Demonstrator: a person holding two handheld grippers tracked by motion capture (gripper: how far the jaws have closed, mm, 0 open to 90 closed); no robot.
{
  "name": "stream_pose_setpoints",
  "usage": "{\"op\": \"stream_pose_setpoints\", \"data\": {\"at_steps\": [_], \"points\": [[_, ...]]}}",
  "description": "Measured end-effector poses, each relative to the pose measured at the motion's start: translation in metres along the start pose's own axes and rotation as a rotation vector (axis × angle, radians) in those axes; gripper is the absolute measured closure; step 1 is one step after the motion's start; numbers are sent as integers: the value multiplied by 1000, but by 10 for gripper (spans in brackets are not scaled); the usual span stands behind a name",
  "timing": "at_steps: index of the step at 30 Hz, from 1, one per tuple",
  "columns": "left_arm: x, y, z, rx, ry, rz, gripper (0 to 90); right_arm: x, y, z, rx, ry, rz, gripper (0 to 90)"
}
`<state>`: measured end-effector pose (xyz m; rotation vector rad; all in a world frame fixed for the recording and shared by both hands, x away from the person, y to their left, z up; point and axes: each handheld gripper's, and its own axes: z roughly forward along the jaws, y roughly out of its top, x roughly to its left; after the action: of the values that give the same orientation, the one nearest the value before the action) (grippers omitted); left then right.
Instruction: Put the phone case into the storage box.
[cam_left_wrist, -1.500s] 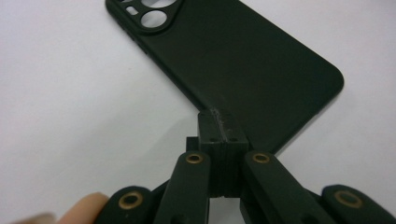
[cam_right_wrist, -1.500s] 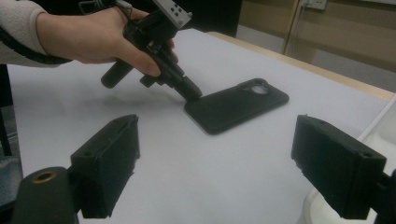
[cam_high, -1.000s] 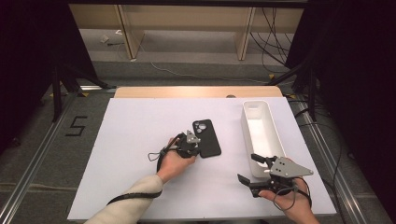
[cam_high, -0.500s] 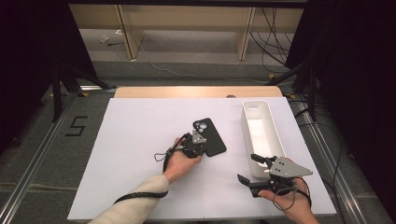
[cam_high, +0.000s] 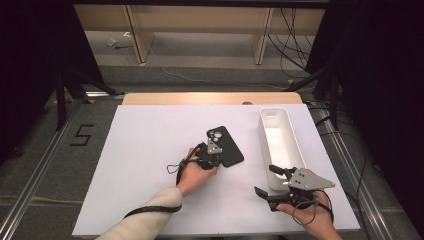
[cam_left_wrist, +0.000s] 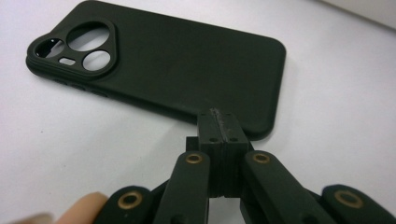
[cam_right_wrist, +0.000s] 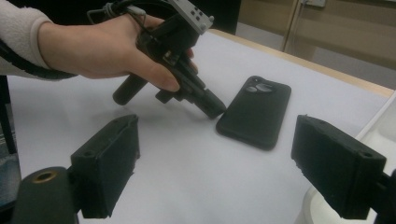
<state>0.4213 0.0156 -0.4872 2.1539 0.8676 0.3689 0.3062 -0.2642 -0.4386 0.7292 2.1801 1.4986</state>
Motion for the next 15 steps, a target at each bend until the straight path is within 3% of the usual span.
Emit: {"op": "stream_pose_setpoints", "data": {"at_steps": [5,6,7,8,11,13,15], "points": [[10,0,-31,-70,-8,-13,772,-1,0,-1,2,-4,1,165],[13,-1,-38,-88,-19,-23,723,-1,0,-1,2,-4,1,165],[15,-3,-46,-106,-32,-35,607,-1,0,-1,3,-5,2,165],[17,-5,-55,-127,-50,-46,607,-1,0,-1,3,-5,2,165],[21,-11,-80,-186,-71,-57,412,-1,0,-1,3,-8,3,165],[22,-15,-97,-210,-52,-55,264,-1,0,-1,0,-11,5,165],[24,-20,-112,-237,-35,-56,173,-2,0,-2,-2,-16,10,165]]}}
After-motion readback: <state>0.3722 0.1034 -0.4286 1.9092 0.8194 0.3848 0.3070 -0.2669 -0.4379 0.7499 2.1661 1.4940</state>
